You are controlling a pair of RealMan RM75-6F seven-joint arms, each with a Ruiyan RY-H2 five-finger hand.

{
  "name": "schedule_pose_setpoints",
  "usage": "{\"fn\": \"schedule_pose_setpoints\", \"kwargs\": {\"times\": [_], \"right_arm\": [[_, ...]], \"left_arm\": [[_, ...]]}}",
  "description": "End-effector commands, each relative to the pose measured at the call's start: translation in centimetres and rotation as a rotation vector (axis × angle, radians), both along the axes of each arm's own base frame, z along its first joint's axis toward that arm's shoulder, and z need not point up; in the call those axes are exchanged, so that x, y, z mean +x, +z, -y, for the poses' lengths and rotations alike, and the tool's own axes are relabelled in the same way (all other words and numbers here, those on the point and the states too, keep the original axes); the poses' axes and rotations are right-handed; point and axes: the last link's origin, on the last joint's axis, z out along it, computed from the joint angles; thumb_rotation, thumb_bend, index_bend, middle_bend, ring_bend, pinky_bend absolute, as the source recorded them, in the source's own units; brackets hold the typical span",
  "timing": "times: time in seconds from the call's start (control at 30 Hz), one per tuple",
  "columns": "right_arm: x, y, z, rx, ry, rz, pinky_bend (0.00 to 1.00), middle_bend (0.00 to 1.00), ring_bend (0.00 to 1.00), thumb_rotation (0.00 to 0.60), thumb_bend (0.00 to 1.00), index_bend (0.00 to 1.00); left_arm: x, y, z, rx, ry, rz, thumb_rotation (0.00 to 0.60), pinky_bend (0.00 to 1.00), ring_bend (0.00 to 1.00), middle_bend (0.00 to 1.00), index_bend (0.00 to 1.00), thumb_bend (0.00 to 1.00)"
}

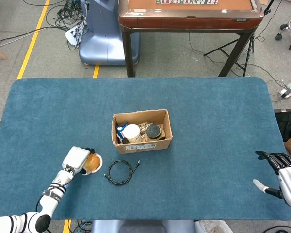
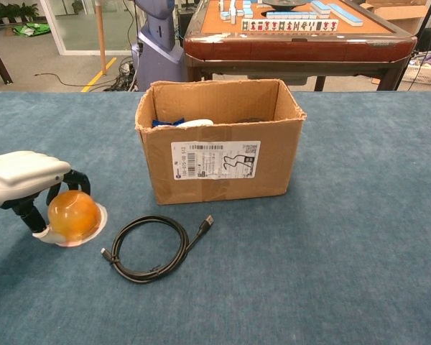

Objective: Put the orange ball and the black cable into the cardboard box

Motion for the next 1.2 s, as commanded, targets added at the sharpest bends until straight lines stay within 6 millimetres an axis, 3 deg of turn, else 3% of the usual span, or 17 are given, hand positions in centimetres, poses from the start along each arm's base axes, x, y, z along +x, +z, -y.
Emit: {"fn": "schedule_pose_setpoints", "kwargs": {"times": [0.03, 0.33, 0.67, 1.2], "right_arm": [[0.0, 0.0, 0.0, 0.0, 0.0, 0.0, 0.29, 0.36, 0.29, 0.6, 0.1, 0.25], [0.0, 0.1, -0.1, -0.001, 0.0, 0.002, 0.29, 0.36, 0.29, 0.6, 0.1, 0.25], [-0.1, 0.1, -0.2, -0.002, -0.001, 0.004, 0.29, 0.36, 0.29, 0.6, 0.1, 0.25], [-0.1, 0.2, -0.4, -0.005, 0.001, 0.007, 0.29, 0.36, 0.29, 0.6, 0.1, 0.25]], "left_arm": [[-0.1, 0.0, 0.0, 0.003, 0.001, 0.004, 0.6, 0.73, 0.52, 0.5, 0.52, 0.11], [0.0, 0.6, 0.3, 0.015, -0.003, 0.032, 0.6, 0.8, 0.59, 0.59, 0.6, 0.11], [0.4, 2.2, 1.2, 0.044, -0.015, 0.05, 0.6, 0.81, 0.6, 0.6, 0.61, 0.11], [3.8, 8.7, 2.2, 0.169, -0.056, 0.039, 0.6, 0.82, 0.61, 0.61, 0.61, 0.11]]}}
